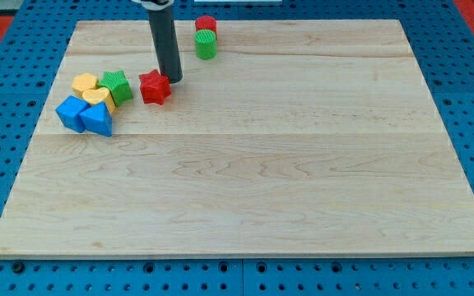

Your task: Move the red star into the green star

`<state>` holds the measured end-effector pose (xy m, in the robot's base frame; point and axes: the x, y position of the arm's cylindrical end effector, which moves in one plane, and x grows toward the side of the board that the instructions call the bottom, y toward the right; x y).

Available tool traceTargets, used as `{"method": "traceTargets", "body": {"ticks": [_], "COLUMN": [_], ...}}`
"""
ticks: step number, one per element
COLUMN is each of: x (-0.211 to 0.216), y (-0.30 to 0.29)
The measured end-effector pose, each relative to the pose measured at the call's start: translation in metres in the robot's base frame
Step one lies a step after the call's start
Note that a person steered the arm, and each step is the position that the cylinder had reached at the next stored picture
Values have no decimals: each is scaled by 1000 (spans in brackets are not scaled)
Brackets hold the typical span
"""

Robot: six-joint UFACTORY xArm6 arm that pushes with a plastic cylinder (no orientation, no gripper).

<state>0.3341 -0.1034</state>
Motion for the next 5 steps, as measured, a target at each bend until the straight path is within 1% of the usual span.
{"method": "traceTargets", "body": {"ticks": [2, 3, 4, 5], "x": [7, 7, 6, -12], "y": [-15, -38, -35, 40]}}
